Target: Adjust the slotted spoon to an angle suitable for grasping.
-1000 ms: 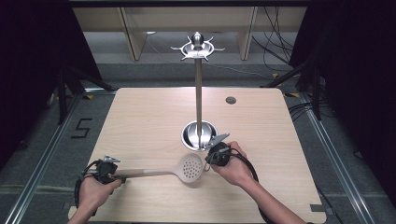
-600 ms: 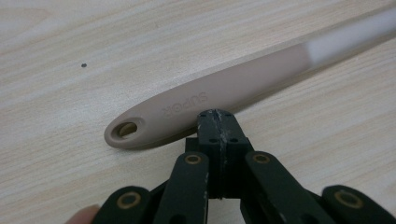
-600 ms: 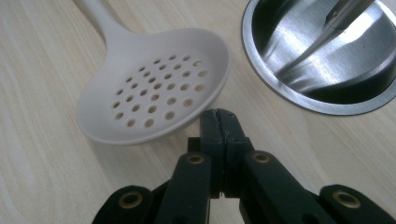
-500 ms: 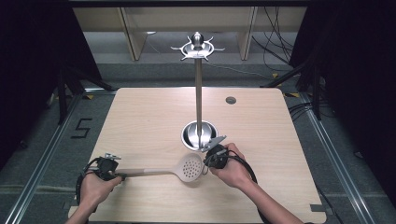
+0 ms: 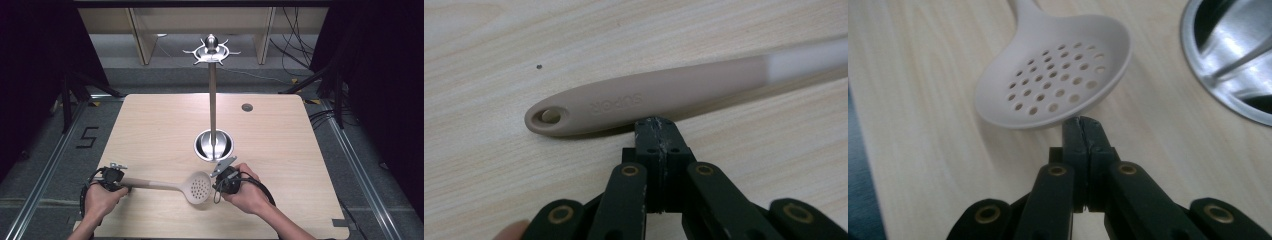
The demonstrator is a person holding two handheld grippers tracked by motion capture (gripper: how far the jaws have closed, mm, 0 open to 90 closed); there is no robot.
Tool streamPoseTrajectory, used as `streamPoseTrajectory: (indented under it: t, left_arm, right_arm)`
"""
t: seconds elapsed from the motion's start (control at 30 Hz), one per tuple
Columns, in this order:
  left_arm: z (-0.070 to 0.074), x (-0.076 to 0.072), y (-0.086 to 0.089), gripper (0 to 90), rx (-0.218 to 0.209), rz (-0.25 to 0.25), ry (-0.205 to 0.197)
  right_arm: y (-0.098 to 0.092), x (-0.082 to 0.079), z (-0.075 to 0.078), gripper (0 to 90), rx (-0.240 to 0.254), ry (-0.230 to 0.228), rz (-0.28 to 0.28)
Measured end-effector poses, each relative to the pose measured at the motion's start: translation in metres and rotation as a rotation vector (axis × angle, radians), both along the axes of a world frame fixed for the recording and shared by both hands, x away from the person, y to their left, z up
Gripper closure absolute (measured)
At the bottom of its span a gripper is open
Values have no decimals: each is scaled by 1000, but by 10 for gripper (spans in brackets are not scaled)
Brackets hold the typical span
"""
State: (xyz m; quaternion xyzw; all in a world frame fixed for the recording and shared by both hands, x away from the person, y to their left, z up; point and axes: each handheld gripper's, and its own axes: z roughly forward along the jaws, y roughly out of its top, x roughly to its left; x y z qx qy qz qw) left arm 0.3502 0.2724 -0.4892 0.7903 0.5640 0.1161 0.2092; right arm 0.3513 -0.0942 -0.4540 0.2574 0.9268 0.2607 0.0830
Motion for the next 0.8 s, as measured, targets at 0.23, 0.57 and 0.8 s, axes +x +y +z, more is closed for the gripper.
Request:
streamPoseTrajectory:
  t: [0.23,0.57,0.8]
  left_arm:
    - [0,2,0,845,-22,21,-18]
    - [6,-9,10,601,-82,92,-73]
    - [11,-22,16,422,-196,223,-109]
  right_arm:
    - [4,-12,0,900,29,49,111]
    - [-7,-21,5,864,64,45,99]
    - [-77,-13,6,743,118,-15,-113]
